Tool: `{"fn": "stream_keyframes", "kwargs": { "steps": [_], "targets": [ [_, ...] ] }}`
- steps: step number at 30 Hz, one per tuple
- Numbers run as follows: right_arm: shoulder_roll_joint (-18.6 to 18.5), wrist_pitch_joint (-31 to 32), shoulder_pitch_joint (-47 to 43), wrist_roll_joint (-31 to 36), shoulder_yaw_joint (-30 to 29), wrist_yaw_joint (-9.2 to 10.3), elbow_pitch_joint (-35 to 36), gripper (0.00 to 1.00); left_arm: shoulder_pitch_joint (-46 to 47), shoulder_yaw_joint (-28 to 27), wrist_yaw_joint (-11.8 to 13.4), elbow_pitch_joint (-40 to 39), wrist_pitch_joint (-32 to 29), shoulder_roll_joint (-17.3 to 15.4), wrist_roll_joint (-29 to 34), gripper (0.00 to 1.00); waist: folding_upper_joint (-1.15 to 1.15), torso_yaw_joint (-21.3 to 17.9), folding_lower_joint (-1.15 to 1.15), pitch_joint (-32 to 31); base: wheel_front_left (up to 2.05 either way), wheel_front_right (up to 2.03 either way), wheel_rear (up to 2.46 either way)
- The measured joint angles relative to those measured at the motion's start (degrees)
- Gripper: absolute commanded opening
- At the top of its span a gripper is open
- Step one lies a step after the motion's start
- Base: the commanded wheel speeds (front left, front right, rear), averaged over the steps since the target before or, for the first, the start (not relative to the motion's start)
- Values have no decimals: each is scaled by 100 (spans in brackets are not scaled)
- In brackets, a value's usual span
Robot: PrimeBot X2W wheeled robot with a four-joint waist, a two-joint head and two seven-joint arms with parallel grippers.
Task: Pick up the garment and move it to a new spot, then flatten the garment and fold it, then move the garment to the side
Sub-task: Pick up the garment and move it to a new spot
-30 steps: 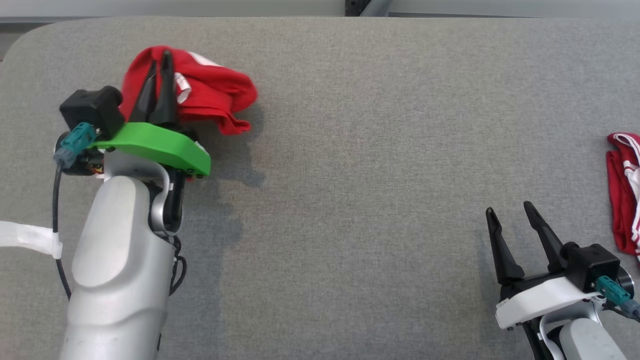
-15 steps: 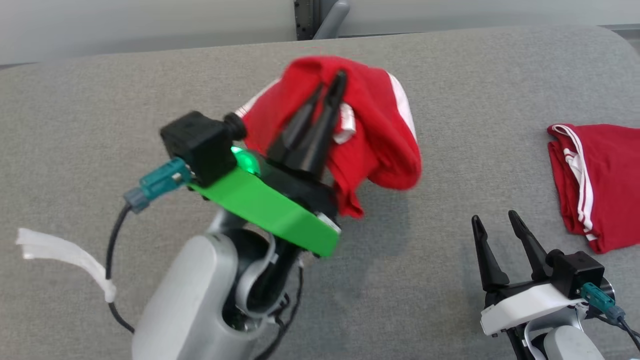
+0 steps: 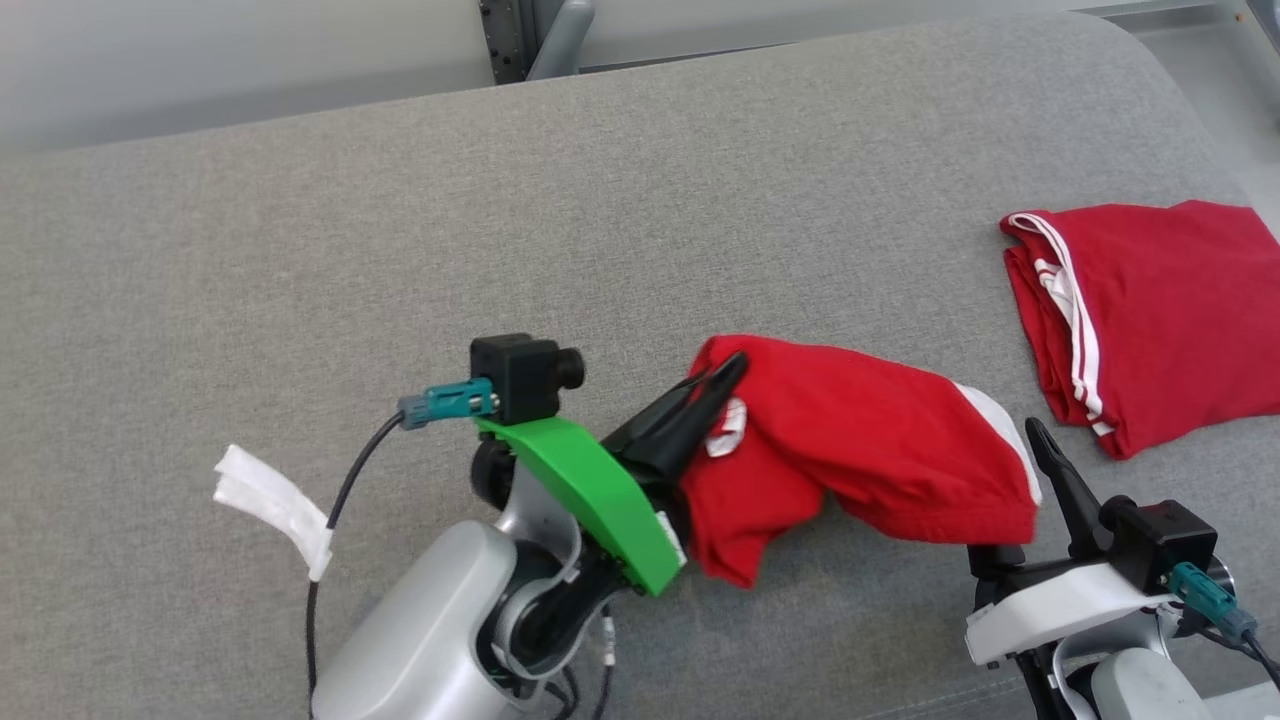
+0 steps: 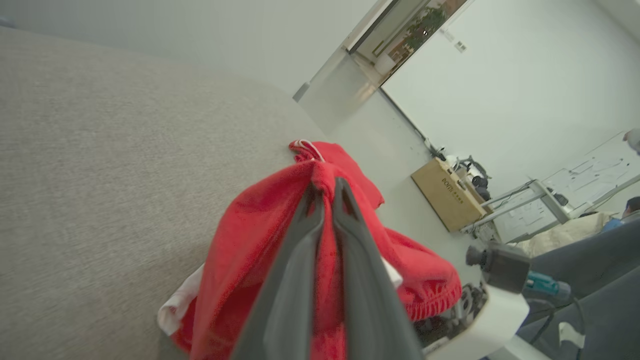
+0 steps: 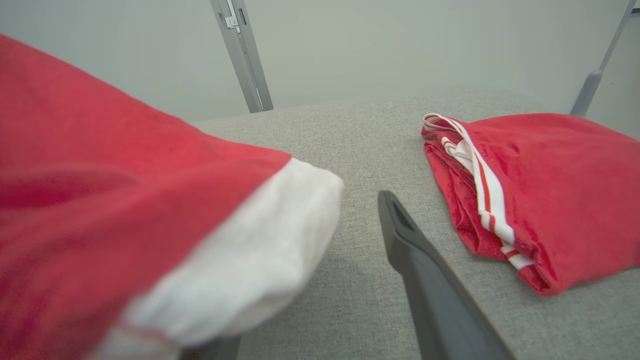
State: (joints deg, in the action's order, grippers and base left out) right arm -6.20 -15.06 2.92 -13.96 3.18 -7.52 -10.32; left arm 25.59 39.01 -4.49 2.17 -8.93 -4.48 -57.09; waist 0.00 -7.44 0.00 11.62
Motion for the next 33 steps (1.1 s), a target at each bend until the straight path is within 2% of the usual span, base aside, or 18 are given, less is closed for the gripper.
{"fn": "stream_keyframes", "kwargs": {
  "steps": [4, 8, 15, 22, 23, 24, 25, 30, 33],
  "targets": [
    [15, 0, 5, 0, -19, 0, -2, 100, 85, -78, -125, 1091, 171, -333, 134, 0, 0, -124, 0, 33, 0, 0, 0],
    [15, 0, 6, 0, -35, 0, -4, 100, 411, -9, -208, 2331, 593, -595, 622, 0, 0, -212, 0, 62, 0, 0, 0],
    [13, 0, -13, 3, -84, 0, 2, 100, 862, -8, -145, 3693, 1360, -602, 1104, 0, 0, -209, 0, 34, 0, 0, 0],
    [29, 0, -25, 27, -53, 0, -19, 100, 1046, 114, -163, 4664, 1792, -394, 1205, 2, 0, -184, 0, -51, 0, 0, 0],
    [27, 0, -30, 27, -52, 0, -20, 100, 1060, 134, -169, 4764, 1845, -364, 1211, 13, 0, -179, 0, -65, 0, 0, 0],
    [27, 0, -40, 29, -54, 0, -18, 100, 1112, 144, -190, 5036, 1993, -309, 1237, 39, 0, -151, 0, -85, 0, 0, 0],
    [26, 0, -41, 29, -57, 0, -18, 100, 1137, 145, -190, 5111, 2037, -292, 1245, 100, 0, -142, 0, -90, 0, 0, 0],
    [23, 0, -55, 30, -60, 0, -19, 100, 1156, 125, -122, 5333, 2187, -225, 1308, 100, 0, -117, 0, -127, 0, 0, 0],
    [26, 0, -166, 30, -110, 0, -10, 100, 975, -204, 214, 5037, 2372, -265, 1329, 100, 0, -106, 0, -229, 0, 0, 0]
  ]
}}
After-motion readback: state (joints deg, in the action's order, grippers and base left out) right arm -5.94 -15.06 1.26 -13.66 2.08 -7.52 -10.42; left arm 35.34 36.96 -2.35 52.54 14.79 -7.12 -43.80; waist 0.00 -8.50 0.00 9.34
